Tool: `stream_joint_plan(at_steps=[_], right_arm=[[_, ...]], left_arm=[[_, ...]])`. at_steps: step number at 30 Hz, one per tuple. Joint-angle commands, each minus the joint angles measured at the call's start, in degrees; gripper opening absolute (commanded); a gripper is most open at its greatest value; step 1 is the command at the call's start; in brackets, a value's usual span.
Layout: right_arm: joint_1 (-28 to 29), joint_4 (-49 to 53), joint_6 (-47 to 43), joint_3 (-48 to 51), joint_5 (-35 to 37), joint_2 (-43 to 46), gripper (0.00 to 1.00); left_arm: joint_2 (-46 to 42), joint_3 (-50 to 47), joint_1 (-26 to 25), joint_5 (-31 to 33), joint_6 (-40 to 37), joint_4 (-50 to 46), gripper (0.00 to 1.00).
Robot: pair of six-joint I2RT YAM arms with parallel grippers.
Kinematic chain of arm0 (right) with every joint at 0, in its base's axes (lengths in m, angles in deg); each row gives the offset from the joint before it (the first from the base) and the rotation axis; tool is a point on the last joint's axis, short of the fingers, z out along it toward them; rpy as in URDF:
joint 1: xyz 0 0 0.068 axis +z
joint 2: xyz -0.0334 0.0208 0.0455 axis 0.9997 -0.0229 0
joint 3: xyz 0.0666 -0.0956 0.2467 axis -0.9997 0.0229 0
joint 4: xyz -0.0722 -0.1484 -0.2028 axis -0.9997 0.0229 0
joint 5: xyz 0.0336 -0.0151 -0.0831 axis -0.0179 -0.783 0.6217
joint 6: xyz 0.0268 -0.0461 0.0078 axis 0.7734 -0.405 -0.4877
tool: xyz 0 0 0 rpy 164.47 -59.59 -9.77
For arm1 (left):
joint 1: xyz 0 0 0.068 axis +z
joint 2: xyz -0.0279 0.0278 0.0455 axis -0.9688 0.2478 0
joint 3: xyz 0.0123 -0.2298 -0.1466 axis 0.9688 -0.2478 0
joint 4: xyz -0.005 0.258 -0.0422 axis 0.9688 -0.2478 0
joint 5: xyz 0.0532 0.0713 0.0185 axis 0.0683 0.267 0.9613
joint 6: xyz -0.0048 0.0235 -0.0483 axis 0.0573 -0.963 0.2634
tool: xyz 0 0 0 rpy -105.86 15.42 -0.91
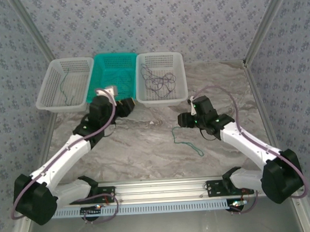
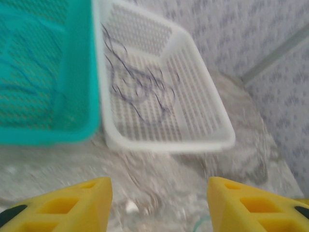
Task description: Untangle the cables
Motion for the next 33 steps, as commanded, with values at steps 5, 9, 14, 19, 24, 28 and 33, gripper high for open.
stream_joint_plan(at_steps=[5, 9, 14, 19, 24, 28, 33], right_arm=[[1.1, 14.5, 12.2, 6.6, 3.9, 0.7, 0.7], [1.6, 20.5, 16.0, 10.4, 1.9, 4.2, 0.86], [2.0, 18.4, 19.1, 15.9, -3.3, 6.3, 0.89], [1.8, 13.9, 17.0, 16.8, -2.3, 5.5, 0.65], [1.8, 11.6, 15.3, 17.0, -0.5, 6.8, 0.25], [1.8, 14.6, 13.9, 16.5, 0.5, 8.4, 0.04], [2.0, 18.9, 13.2, 16.5, 0.4, 15.7, 0.0]], left_arm=[[8.8, -1.5, -12.1, -1.7, 7.7, 3.8, 0.55], [14.6, -0.7, -15.6, -2.8, 10.0, 7.6, 0.55], [17.9, 2.2, -16.0, -3.0, 8.0, 5.6, 0.57], [18.0, 4.6, -15.9, -2.0, 8.0, 1.5, 0.59], [16.7, 2.6, -15.7, -2.3, 9.2, 3.1, 0.6], [16.3, 2.1, -14.9, -3.2, 10.1, 3.7, 0.6], [16.6, 3.3, -13.4, -5.6, 11.5, 4.1, 0.6]])
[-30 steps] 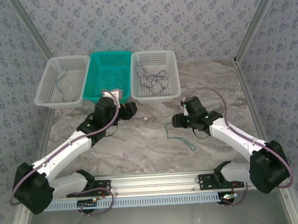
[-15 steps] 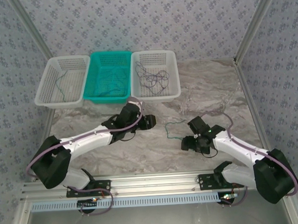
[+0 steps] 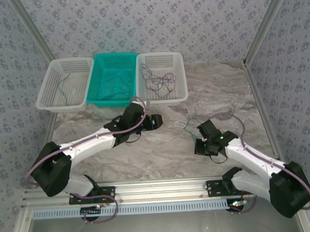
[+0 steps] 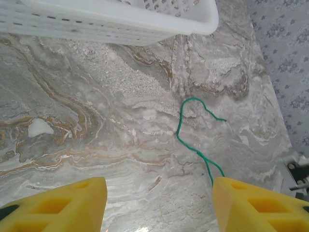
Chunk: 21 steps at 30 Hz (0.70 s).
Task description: Untangle the cables
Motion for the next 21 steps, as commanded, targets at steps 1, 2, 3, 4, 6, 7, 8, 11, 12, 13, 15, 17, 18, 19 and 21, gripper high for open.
stream_joint_plan(at_steps=[1, 2, 3, 4, 6, 7, 8, 11, 12, 13, 15, 17, 18, 19, 21], right_arm=[[0.4, 4.5, -1.0, -0.4, 1.6, 5.8, 0.0], [0.5, 4.8, -0.7, -0.6, 2.2, 8.4, 0.0], [0.6, 5.2, -0.3, -0.8, 3.1, 10.7, 0.0], [0.8, 5.2, 0.1, -1.1, 4.0, 13.4, 0.0], [1.0, 3.5, -0.3, -1.1, 4.5, 18.9, 0.0], [1.1, 2.3, -0.3, -1.1, 4.8, 21.7, 0.0], [1.2, 0.7, -0.6, -1.0, 4.8, 24.3, 0.0], [1.4, -5.5, -2.8, -1.0, 4.2, 29.4, 0.0], [1.5, -7.3, -3.7, -1.1, 3.9, 29.9, 0.0], [1.6, -9.6, -4.4, -1.4, 3.4, 30.0, 0.0], [1.9, -13.7, -6.0, -2.3, 1.8, 28.8, 0.0], [2.3, -17.5, -7.5, -3.4, -0.1, 26.3, 0.0], [2.5, -18.9, -8.0, -3.9, -0.9, 24.7, 0.0], [2.8, -20.2, -8.6, -4.5, -1.5, 23.1, 0.0], [3.4, -22.3, -9.8, -5.2, -3.1, 20.3, 0.0]], left_arm=[[-0.9, 1.1, 1.1, -2.7, 1.9, 1.0, 0.61], [-0.7, 1.5, 1.4, -3.7, 2.4, 1.2, 0.61], [-0.7, 1.9, 1.7, -4.5, 2.7, 1.8, 0.62], [-0.8, 2.0, 1.8, -5.5, 3.0, 2.7, 0.62], [-1.1, 2.5, 1.8, -6.8, 3.4, 4.6, 0.64], [-1.3, 3.0, 1.8, -7.3, 3.7, 5.4, 0.65], [-1.4, 3.9, 1.9, -7.7, 4.1, 5.7, 0.67], [-0.6, 6.8, 1.8, -8.7, 5.4, 6.6, 0.68], [-0.3, 7.5, 1.9, -9.2, 5.9, 7.6, 0.68], [0.2, 8.2, 1.8, -9.7, 6.7, 9.0, 0.7], [1.5, 9.7, 1.8, -10.4, 8.4, 10.8, 0.74], [3.4, 11.2, 1.9, -12.1, 10.0, 13.6, 0.81], [4.4, 11.8, 1.8, -12.9, 10.5, 14.8, 0.85], [5.5, 12.7, 1.8, -13.8, 11.2, 15.9, 0.88], [7.1, 13.9, 1.9, -14.7, 12.3, 17.5, 0.92]])
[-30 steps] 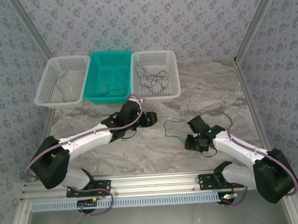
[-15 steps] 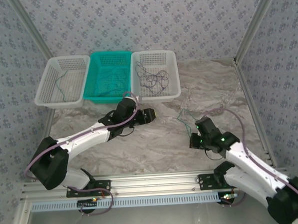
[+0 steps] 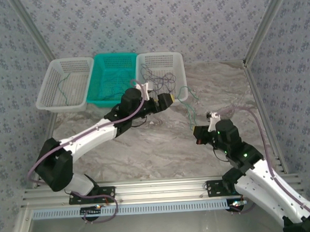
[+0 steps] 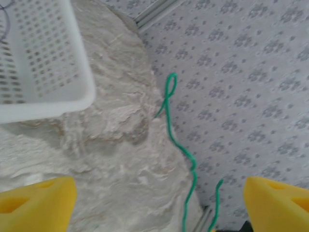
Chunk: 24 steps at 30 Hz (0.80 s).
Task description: Untangle the cables
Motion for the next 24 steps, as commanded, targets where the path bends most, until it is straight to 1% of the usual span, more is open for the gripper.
stream_joint_plan(at_steps=[1, 4, 5, 6, 7, 8, 10, 12, 13, 14, 15, 16, 18, 20, 22, 24], right_arm=[[1.3, -8.2, -3.6, -2.7, -4.1, -3.6, 0.0], [2.7, -12.2, -4.0, -2.8, -5.3, -5.3, 0.0], [3.3, -13.2, -4.5, -2.8, -5.6, -5.5, 0.0], [3.8, -14.1, -5.1, -2.8, -6.0, -5.8, 0.0], [4.3, -14.6, -5.7, -2.8, -6.3, -6.1, 0.0], [4.6, -14.6, -5.9, -3.0, -6.3, -6.3, 0.0], [4.7, -14.2, -5.6, -2.8, -5.4, -6.2, 0.0], [4.5, -13.8, -4.4, -2.6, -2.2, -4.9, 0.0], [4.3, -13.8, -3.3, -2.3, 0.6, -3.7, 0.0], [4.0, -13.6, -2.4, -2.0, 3.1, -2.5, 0.0], [3.4, -13.1, -1.4, -1.7, 5.7, -1.1, 0.0], [2.1, -11.8, 0.0, -1.5, 8.8, 0.8, 0.0], [-0.8, -10.5, 3.8, -0.6, 12.3, 3.7, 0.0], [-5.5, -13.1, 7.0, 1.3, 13.3, 6.2, 0.0], [-9.4, -14.9, 9.9, 2.1, 13.0, 6.8, 0.0], [-12.3, -16.3, 14.6, 3.4, 13.4, 6.8, 0.0]], left_arm=[[2.9, 2.8, 0.0, -3.4, 3.1, 4.8, 0.92], [3.9, 3.0, 0.1, -1.1, 4.6, 3.5, 0.91], [4.0, 2.9, 0.2, 0.2, 5.6, 3.1, 0.88], [4.4, 2.9, 0.3, 1.3, 7.1, 3.0, 0.83], [4.9, 3.2, 0.4, 1.5, 8.3, 3.5, 0.74], [5.2, 3.3, 0.4, 1.4, 9.1, 4.3, 0.6], [5.6, 3.0, 0.5, 1.8, 11.1, 5.6, 0.29], [4.9, 1.9, 1.2, 2.9, 12.3, 5.4, 0.09], [4.2, 0.8, 1.8, 3.7, 12.8, 5.5, 0.02], [3.5, -0.4, 2.4, 4.3, 13.2, 5.9, 0.0], [2.5, -1.7, 3.2, 4.9, 13.4, 6.5, 0.0], [1.6, -2.8, 3.9, 5.0, 13.5, 6.8, 0.0], [0.2, -3.4, 4.7, 4.9, 12.6, 6.1, 0.0], [-1.0, -2.7, 4.9, 4.9, 10.8, 3.6, 0.0], [-1.6, -2.0, 4.8, 4.5, 9.3, 2.3, 0.0], [-2.4, -1.9, 4.8, 4.9, 8.4, 1.4, 0.0]])
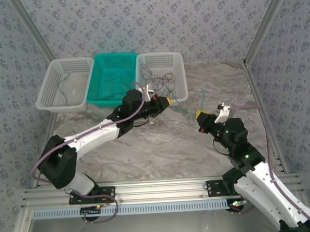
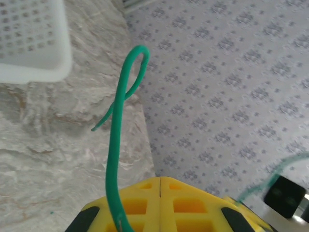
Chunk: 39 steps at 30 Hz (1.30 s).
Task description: Untangle the cables
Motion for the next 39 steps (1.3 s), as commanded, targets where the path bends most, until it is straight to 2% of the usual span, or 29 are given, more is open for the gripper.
stream_joint_plan(at_steps=[1, 5, 8, 9, 10, 11, 13, 14, 17, 22, 29, 33, 39], right_arm=[[-6.2, -2.8, 11.1, 2.4, 11.4, 2.1, 0.0], [-8.2, -20.9, 24.7, 9.7, 13.7, -1.0, 0.0], [-7.8, -22.5, 23.3, 5.0, 9.3, -7.7, 0.0], [-7.5, -21.7, 21.2, 3.1, 7.5, -9.3, 0.03], [-7.2, -20.9, 18.8, 1.2, 5.7, -10.7, 0.16], [-6.9, -20.0, 16.4, -0.4, 3.8, -11.8, 0.35], [-6.7, -15.7, 12.9, -3.3, 1.7, -12.5, 0.89], [-6.5, -12.9, 11.4, -4.7, 0.8, -12.5, 1.0], [-6.1, -9.6, 5.6, -6.5, -2.3, -11.8, 1.0], [-5.3, -6.3, 3.4, -5.4, -1.7, -10.6, 1.0], [-5.2, -3.8, 2.8, -5.0, -1.4, -11.3, 1.0], [-5.2, -2.1, 1.5, -6.1, -1.9, -12.0, 1.0], [-5.0, 0.4, 0.5, -6.7, -1.9, -10.8, 1.0]], left_arm=[[-2.9, 0.5, 4.4, 9.1, -3.5, -3.6, 0.0], [-3.6, -0.6, 4.4, 9.5, -4.3, -1.5, 0.0], [-3.4, 0.3, 4.5, 8.8, -5.9, -0.7, 0.0], [-3.7, 0.9, 4.6, 8.8, -7.2, -1.5, 0.0], [-4.3, 2.2, 5.2, 9.0, -9.3, -3.6, 0.0], [-5.1, 3.8, 5.9, 9.4, -12.2, -6.3, 0.0], [-7.1, 7.1, 8.0, 11.0, -17.8, -12.5, 0.0], [-8.1, 8.9, 9.6, 12.1, -20.7, -15.6, 0.0], [-9.7, 14.5, 15.3, 14.6, -28.6, -24.0, 0.0], [-9.6, 20.7, 28.6, 14.2, -38.5, -28.3, 0.0], [-2.0, 27.1, 46.7, 16.1, -41.9, -28.9, 0.0], [6.1, 32.2, 51.9, 19.8, -43.2, -29.6, 0.0], [21.2, 45.2, 57.1, 16.6, -39.2, -35.3, 0.0]])
